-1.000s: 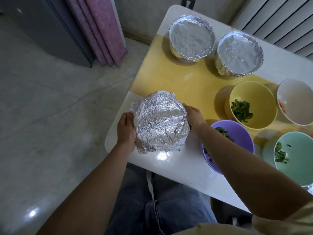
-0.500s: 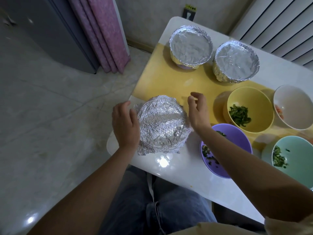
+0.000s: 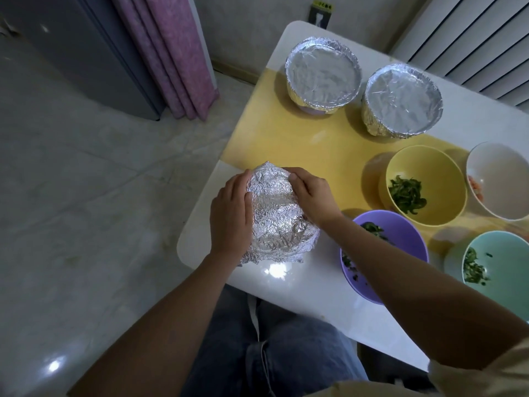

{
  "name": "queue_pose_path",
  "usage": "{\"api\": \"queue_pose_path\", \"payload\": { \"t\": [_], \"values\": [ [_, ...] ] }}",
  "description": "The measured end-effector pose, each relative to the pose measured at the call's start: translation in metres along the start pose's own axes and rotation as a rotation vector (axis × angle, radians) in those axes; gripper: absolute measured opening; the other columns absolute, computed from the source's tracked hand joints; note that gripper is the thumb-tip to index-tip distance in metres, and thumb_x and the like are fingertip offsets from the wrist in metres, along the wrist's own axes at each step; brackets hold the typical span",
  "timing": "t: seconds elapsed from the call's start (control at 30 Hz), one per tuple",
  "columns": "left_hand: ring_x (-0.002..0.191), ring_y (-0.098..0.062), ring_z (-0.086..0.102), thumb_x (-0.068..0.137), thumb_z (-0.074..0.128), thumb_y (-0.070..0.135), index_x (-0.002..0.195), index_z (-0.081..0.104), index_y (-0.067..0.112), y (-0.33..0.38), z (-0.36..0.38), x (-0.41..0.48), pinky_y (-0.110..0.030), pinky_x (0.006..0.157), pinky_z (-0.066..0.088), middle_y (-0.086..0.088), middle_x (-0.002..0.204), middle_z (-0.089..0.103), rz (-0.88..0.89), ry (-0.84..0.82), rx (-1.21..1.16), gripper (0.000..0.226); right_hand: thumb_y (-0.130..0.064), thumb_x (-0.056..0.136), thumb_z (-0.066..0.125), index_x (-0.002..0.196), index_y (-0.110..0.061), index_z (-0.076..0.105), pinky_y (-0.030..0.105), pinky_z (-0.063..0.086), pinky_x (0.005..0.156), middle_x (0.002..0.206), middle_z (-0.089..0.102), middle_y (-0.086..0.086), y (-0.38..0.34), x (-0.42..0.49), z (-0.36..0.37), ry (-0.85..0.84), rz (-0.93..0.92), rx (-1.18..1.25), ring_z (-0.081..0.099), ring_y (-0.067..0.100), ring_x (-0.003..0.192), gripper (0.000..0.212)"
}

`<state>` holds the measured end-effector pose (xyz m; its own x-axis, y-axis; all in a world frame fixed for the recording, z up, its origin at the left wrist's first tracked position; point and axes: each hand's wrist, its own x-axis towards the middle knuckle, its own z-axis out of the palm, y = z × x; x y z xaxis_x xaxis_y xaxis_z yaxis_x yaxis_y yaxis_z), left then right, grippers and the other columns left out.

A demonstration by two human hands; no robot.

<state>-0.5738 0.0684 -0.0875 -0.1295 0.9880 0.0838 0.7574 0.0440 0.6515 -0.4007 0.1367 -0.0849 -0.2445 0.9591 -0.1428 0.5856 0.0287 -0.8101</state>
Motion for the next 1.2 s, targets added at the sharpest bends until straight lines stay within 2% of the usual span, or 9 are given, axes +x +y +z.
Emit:
{"api": "queue_pose_path", "payload": {
  "t": [0.23,0.4,0.57,0.7,0.83,0.93,1.0,1.1,1.2],
  "values": [
    [0.112,-0.027,0.055,0.102,0.035,0.023,0.132,0.055,0.011,-0.003,-0.001,0.005,-0.043,0.090,0.047,-0.007,0.124,0.062,-0.071,0.024,0.047,0.038,-0.020,0.106,0.038,0.118,-0.011,0.059,0.020,0.030,0.051,0.057,0.039,-0.005,0.001,-0.004,0.001,-0.026,0.086,0.080,0.035,0.005,0.047,0.026],
    [0.124,-0.035,0.048,0.094,0.040,0.039,0.123,0.062,0.014,-0.007,-0.003,0.029,-0.046,0.096,0.039,-0.013,0.135,0.055,-0.067,0.032,0.207,0.044,-0.020,0.106,0.037,0.120,-0.010,0.057,0.031,0.033,0.058,0.060,0.042,-0.006,0.004,-0.020,0.009,0.205,0.232,0.153,0.038,0.008,0.053,0.027],
    [0.128,-0.036,0.046,0.092,0.032,0.045,0.134,0.052,0.008,0.010,0.003,0.031,-0.046,0.099,0.039,-0.017,0.140,0.050,-0.147,0.041,0.187,0.060,-0.018,0.106,0.032,0.124,-0.004,0.051,0.029,0.035,0.065,0.078,0.048,-0.005,-0.004,-0.030,0.009,0.472,0.379,0.263,0.043,0.010,0.067,0.029],
    [0.126,-0.038,0.048,0.091,0.029,0.040,0.136,0.049,0.002,0.021,0.005,0.019,-0.046,0.098,0.041,-0.020,0.140,0.048,-0.205,0.073,0.206,0.061,-0.020,0.103,0.031,0.120,-0.011,0.046,0.040,0.040,0.057,0.070,0.045,0.000,-0.008,-0.044,0.017,0.493,0.497,0.353,0.042,0.016,0.058,0.025],
    [0.121,-0.037,0.051,0.091,0.037,0.030,0.132,0.052,0.003,0.025,0.006,0.010,-0.045,0.095,0.043,-0.018,0.135,0.054,-0.263,0.118,0.250,0.051,-0.016,0.098,0.032,0.110,-0.011,0.043,0.029,0.042,0.049,0.078,0.050,0.007,-0.013,-0.056,0.012,0.440,0.607,0.465,0.046,0.018,0.060,0.018],
    [0.130,-0.036,0.044,0.093,0.039,0.027,0.136,0.048,0.004,0.031,0.005,0.004,-0.046,0.103,0.037,-0.017,0.144,0.045,-0.270,0.150,0.312,0.049,-0.024,0.095,0.038,0.137,-0.015,0.037,0.034,0.048,0.081,0.122,0.053,0.010,-0.020,-0.048,0.002,0.383,0.493,0.345,0.057,0.024,0.098,0.043],
    [0.139,-0.034,0.035,0.095,0.041,0.026,0.141,0.044,0.005,0.038,0.005,0.001,-0.044,0.110,0.030,-0.017,0.152,0.037,-0.158,0.133,0.382,0.050,-0.024,0.093,0.036,0.146,-0.006,0.030,0.028,0.030,0.108,0.147,0.037,0.010,-0.023,-0.036,-0.001,0.404,0.297,0.175,0.037,0.021,0.134,0.056],
    [0.142,-0.031,0.033,0.098,0.040,0.027,0.145,0.040,0.002,0.044,0.016,0.000,-0.045,0.113,0.030,-0.017,0.154,0.034,-0.008,0.082,0.445,0.053,-0.021,0.091,0.036,0.141,0.001,0.041,0.032,0.024,0.115,0.150,0.038,0.016,-0.021,-0.018,-0.002,0.365,0.012,-0.054,0.033,0.025,0.140,0.055],
    [0.136,-0.033,0.043,0.097,0.032,0.031,0.145,0.037,-0.002,0.037,0.024,0.002,-0.046,0.110,0.036,-0.021,0.151,0.039,-0.123,0.042,0.431,0.059,-0.015,0.096,0.041,0.136,0.003,0.049,0.041,0.037,0.107,0.137,0.052,0.020,-0.009,-0.010,0.003,0.260,-0.133,-0.252,0.048,0.034,0.128,0.044]
  ]
}}
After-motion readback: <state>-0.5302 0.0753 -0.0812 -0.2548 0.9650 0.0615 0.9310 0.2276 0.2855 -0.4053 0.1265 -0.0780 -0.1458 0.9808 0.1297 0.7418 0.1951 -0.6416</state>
